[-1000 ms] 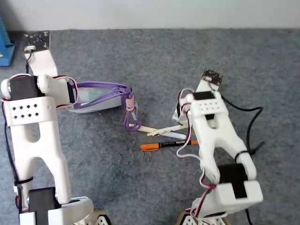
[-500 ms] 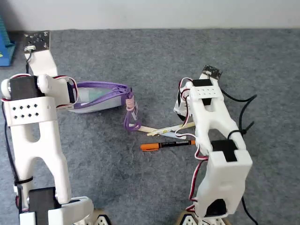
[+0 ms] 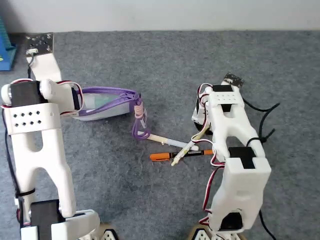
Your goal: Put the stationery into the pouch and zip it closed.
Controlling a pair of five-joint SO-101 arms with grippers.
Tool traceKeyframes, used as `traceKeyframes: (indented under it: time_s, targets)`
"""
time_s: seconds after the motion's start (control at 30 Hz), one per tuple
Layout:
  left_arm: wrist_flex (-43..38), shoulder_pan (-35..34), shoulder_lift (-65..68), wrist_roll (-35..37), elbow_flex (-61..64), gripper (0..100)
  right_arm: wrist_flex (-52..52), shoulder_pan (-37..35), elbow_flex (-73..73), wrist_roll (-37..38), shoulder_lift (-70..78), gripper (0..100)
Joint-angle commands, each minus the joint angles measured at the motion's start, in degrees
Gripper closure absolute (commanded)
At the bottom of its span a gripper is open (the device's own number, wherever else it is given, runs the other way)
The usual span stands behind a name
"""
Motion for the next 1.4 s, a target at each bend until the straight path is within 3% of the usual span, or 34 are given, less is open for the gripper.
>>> traceKeyframes:
  time_s: [0.0, 0.33, 0.57, 0.73, 0.97, 1.37]
  targets:
    - [1.49, 0.18, 0.0, 0.62, -0.13, 99, 3.82, -0.75, -2.37, 1.76, -9.36, 99.1]
    - [1.49, 0.26, 0.18, 0.62, -0.13, 99, 9.89, -2.68, -2.29, 10.11, -34.15, 99.1]
    - [1.49, 0.26, 0.18, 0.62, -0.13, 99, 9.54, -13.14, -2.37, 14.77, -51.74, 99.1]
    - [1.49, 0.26, 0.18, 0.62, -0.13, 99, -0.22, -23.34, -2.37, 18.29, -59.65, 99.1]
    - [1.49, 0.26, 0.0, 0.62, -0.13, 99, -21.93, -34.59, -1.93, 29.1, -61.32, 99.1]
    - [1.49, 0.26, 0.18, 0.62, -0.13, 99, -50.15, -41.19, -1.93, 41.41, -46.2, 99.1]
